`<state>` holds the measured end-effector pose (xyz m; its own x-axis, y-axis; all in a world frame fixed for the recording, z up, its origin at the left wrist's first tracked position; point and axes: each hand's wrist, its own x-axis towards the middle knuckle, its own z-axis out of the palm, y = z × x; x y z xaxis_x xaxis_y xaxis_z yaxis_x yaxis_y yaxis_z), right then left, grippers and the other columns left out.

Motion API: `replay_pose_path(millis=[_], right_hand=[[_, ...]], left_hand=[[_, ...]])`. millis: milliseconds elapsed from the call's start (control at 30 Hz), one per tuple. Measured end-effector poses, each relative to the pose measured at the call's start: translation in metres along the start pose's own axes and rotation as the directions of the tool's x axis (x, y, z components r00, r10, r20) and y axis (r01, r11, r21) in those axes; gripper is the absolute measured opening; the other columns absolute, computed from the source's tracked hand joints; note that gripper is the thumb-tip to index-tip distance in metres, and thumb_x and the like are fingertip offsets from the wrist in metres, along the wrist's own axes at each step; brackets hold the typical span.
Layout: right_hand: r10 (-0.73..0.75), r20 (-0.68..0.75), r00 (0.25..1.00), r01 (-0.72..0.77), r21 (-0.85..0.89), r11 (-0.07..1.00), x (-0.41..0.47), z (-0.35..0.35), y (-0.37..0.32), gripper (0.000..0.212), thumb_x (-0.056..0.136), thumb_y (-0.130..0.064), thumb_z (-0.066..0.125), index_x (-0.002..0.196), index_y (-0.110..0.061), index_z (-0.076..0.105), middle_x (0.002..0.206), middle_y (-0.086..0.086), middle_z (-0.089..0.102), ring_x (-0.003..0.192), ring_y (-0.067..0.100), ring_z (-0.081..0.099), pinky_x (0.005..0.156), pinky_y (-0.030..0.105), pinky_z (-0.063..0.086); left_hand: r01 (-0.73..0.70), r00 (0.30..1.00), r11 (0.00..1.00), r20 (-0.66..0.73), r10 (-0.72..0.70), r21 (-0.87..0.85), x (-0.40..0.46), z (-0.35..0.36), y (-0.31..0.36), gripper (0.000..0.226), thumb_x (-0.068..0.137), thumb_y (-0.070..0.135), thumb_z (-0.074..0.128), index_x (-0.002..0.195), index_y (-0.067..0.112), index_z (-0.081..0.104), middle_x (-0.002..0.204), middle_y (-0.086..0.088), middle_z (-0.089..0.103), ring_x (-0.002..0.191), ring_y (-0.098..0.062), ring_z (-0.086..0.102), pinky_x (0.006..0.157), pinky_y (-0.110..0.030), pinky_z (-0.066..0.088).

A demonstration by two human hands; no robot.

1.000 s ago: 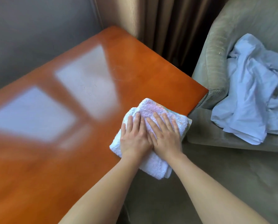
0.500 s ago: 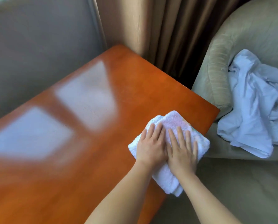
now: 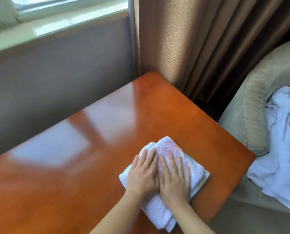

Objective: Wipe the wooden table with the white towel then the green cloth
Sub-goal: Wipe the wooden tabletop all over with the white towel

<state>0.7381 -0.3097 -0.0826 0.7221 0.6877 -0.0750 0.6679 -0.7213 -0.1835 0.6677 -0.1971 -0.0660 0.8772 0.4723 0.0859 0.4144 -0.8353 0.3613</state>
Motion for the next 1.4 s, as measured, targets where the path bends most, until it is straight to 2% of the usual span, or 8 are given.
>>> replay_pose_path(millis=[167,367,500,600,800,900,1100,1400], right_hand=[[-0.124,-0.013,0.992,0.124,-0.025,0.992,0.096,-0.006,0.015,0.054,0.098,-0.046,0.027,0.150,-0.032,0.034,0.159,-0.002,0.027,0.147,0.025,0.022,0.113,0.054,0.025],[-0.265,-0.009,0.964,0.265,-0.027,0.964,0.229,-0.017,0.010,0.056,0.096,-0.048,0.023,0.148,-0.034,0.036,0.158,-0.003,0.031,0.146,0.024,0.023,0.116,0.049,0.011],[-0.310,0.022,0.951,0.310,-0.034,0.950,0.297,-0.027,0.001,0.062,0.094,-0.052,0.009,0.152,-0.038,0.024,0.162,-0.007,0.017,0.149,0.021,0.009,0.118,0.047,0.002],[-0.327,0.051,0.944,0.329,-0.045,0.943,0.311,-0.026,-0.001,0.062,0.094,-0.052,0.005,0.153,-0.039,0.015,0.163,-0.008,0.008,0.150,0.021,0.001,0.118,0.047,-0.001],[-0.312,0.090,0.946,0.317,-0.038,0.948,0.290,-0.029,-0.002,0.054,0.100,-0.050,0.012,0.154,-0.040,0.007,0.163,-0.010,0.000,0.150,0.019,-0.007,0.119,0.047,-0.003],[-0.337,0.090,0.937,0.341,-0.034,0.940,0.256,-0.027,-0.001,0.062,0.093,-0.053,0.000,0.153,-0.041,0.009,0.163,-0.010,0.002,0.150,0.019,-0.005,0.119,0.047,-0.003],[-0.416,0.029,0.909,0.415,0.032,0.909,0.141,-0.012,-0.006,0.054,0.098,-0.047,0.023,0.150,-0.034,0.034,0.159,-0.003,0.027,0.148,0.026,0.019,0.116,0.053,0.018],[-0.503,0.115,0.857,0.500,0.055,0.864,-0.051,0.006,-0.021,0.054,0.098,-0.044,0.028,0.150,-0.032,0.033,0.160,-0.001,0.024,0.148,0.026,0.017,0.113,0.055,0.024]], left_hand=[[0.128,0.991,0.992,-0.051,-0.127,0.007,0.078,0.002,-0.007,0.048,0.086,0.029,0.041,0.125,0.011,0.061,0.138,-0.004,0.054,0.126,-0.032,0.049,0.098,-0.046,0.043],[0.294,0.950,0.955,-0.117,-0.290,0.025,0.186,0.001,-0.037,0.055,0.085,0.034,0.034,0.129,0.012,0.058,0.140,-0.005,0.051,0.130,-0.031,0.046,0.101,-0.046,0.041],[0.393,0.914,0.919,-0.128,-0.386,0.038,0.241,-0.001,-0.058,0.066,0.084,0.043,0.018,0.139,0.020,0.047,0.150,0.002,0.038,0.140,-0.022,0.031,0.112,-0.039,0.027],[0.421,0.894,0.906,-0.185,-0.407,0.044,0.251,0.000,-0.063,0.064,0.085,0.043,0.018,0.137,0.022,0.049,0.149,0.004,0.039,0.139,-0.021,0.032,0.112,-0.036,0.027],[0.460,0.883,0.887,-0.120,-0.454,0.028,0.233,-0.004,-0.051,0.063,0.087,0.043,0.018,0.142,0.023,0.042,0.153,0.007,0.032,0.142,-0.019,0.025,0.115,-0.035,0.021],[0.462,0.881,0.887,-0.128,-0.455,0.022,0.198,-0.004,-0.041,0.061,0.086,0.041,0.022,0.137,0.021,0.049,0.149,0.004,0.040,0.138,-0.022,0.033,0.112,-0.037,0.028],[0.489,0.853,0.872,-0.195,-0.484,-0.024,0.079,-0.002,-0.014,0.047,0.086,0.033,0.040,0.122,0.015,0.064,0.134,-0.001,0.058,0.124,-0.027,0.053,0.097,-0.040,0.046],[0.574,0.809,0.819,-0.149,-0.568,-0.005,-0.119,-0.005,0.028,0.049,0.085,0.030,0.041,0.128,0.017,0.060,0.141,0.001,0.050,0.130,-0.022,0.047,0.096,-0.042,0.047]])
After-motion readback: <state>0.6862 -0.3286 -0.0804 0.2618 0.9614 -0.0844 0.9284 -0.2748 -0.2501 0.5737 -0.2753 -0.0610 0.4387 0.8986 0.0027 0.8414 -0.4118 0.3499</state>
